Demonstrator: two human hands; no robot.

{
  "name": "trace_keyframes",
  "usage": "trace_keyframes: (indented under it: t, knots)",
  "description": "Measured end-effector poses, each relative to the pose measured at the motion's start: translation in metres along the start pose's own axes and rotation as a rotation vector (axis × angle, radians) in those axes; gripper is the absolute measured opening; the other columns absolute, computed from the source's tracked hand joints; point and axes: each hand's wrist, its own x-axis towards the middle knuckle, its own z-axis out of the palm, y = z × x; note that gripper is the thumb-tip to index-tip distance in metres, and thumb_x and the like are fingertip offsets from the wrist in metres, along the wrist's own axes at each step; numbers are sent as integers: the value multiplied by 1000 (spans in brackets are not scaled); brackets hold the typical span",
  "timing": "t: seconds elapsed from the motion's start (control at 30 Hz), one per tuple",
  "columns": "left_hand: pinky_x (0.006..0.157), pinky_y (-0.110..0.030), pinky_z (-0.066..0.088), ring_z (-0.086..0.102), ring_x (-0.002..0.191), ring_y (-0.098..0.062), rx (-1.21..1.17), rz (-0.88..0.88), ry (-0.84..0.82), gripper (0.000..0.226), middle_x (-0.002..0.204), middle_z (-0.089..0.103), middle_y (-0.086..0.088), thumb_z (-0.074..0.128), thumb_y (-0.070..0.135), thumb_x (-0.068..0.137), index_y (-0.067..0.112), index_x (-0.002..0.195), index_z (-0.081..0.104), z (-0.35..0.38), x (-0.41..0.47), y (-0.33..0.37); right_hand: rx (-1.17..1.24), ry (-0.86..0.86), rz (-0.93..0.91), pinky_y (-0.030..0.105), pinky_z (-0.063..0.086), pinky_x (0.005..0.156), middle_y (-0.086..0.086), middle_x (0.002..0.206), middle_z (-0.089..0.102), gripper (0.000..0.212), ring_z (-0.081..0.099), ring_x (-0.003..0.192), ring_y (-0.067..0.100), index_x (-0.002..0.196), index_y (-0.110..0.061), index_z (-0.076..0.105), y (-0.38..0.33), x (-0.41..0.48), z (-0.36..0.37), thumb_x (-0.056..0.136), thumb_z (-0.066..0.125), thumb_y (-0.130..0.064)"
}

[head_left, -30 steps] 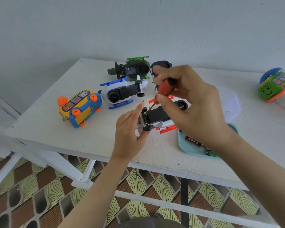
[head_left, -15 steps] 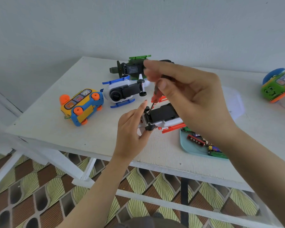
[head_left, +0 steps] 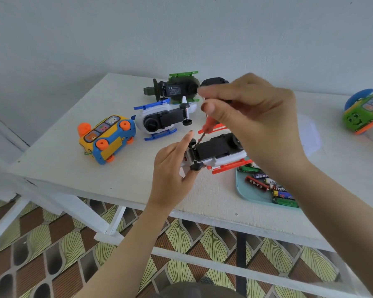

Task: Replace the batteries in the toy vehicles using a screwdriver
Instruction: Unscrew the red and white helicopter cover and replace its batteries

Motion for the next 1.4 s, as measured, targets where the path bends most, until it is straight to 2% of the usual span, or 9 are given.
trace_keyframes:
  t: [0.1, 0.3, 0.5, 0.63, 0.83, 1.0, 1.13, 1.27, 1.4]
  knots:
    - [105, -11, 20, 49, 107, -15, 3, 3, 3, 66, 111, 66, -9, 61, 35, 85, 14, 140, 33, 0, 0, 1, -389, 39, -186, 12, 41, 77, 11, 89, 67, 20, 53, 85, 4, 108, -5, 69, 7, -3, 0, 94, 58, -14]
    - [104, -10, 21, 49, 107, -14, 0, -2, 5, 65, 111, 66, -9, 61, 36, 85, 14, 141, 34, 0, 1, 1, 68, -127, 75, 46, 54, 78, 22, 94, 67, 34, 64, 72, 35, 127, -2, 55, -2, 2, -5, 95, 46, 4]
    - [105, -11, 21, 49, 108, -15, 6, 0, 4, 66, 113, 66, -10, 61, 37, 85, 15, 141, 33, 0, 1, 1, -284, 35, -115, 11, 46, 71, 11, 87, 62, 14, 57, 80, 4, 102, -10, 71, 8, 2, 0, 91, 62, -12]
    - [104, -11, 21, 49, 107, -14, 12, -5, 1, 65, 112, 67, -10, 59, 37, 85, 15, 141, 33, 1, 0, 0, -191, -16, -45, 22, 45, 95, 11, 92, 69, 29, 59, 112, 13, 112, -2, 67, 11, 6, -1, 98, 42, -5]
    - [104, -11, 23, 49, 107, -15, 1, 3, 12, 66, 112, 66, -10, 61, 36, 85, 14, 141, 33, 1, 0, 0, 345, -58, 143, 47, 57, 65, 4, 86, 70, 31, 60, 66, 40, 116, -9, 62, -2, 7, 0, 87, 60, 3]
    - [104, -12, 23, 50, 108, -15, 4, 9, 15, 65, 112, 66, -10, 61, 36, 85, 14, 140, 34, 1, 0, 0, -299, 65, -153, 16, 44, 73, 2, 79, 69, 11, 52, 83, 5, 96, -13, 74, 7, 2, 4, 89, 66, -16]
    - [104, -12, 23, 50, 106, -15, -3, 6, 13, 65, 111, 67, -9, 61, 36, 85, 15, 140, 33, 1, 0, 0, -27, -101, -4, 41, 54, 83, 21, 99, 68, 30, 67, 86, 29, 119, 1, 63, 4, 4, 1, 96, 44, -1]
    - [105, -12, 23, 50, 107, -14, -4, 10, 9, 66, 111, 66, -9, 62, 34, 85, 14, 141, 33, 0, 0, 0, 270, -115, 130, 50, 55, 69, 9, 92, 69, 25, 59, 67, 43, 112, 1, 67, -1, 5, -3, 89, 58, 4]
    - [105, -13, 23, 50, 107, -15, -2, 10, 9, 66, 110, 66, -9, 62, 34, 85, 14, 141, 33, 0, 0, 0, -155, -2, -67, 29, 50, 71, -7, 75, 60, 18, 58, 78, 14, 101, -17, 74, 3, 1, 1, 83, 73, -17]
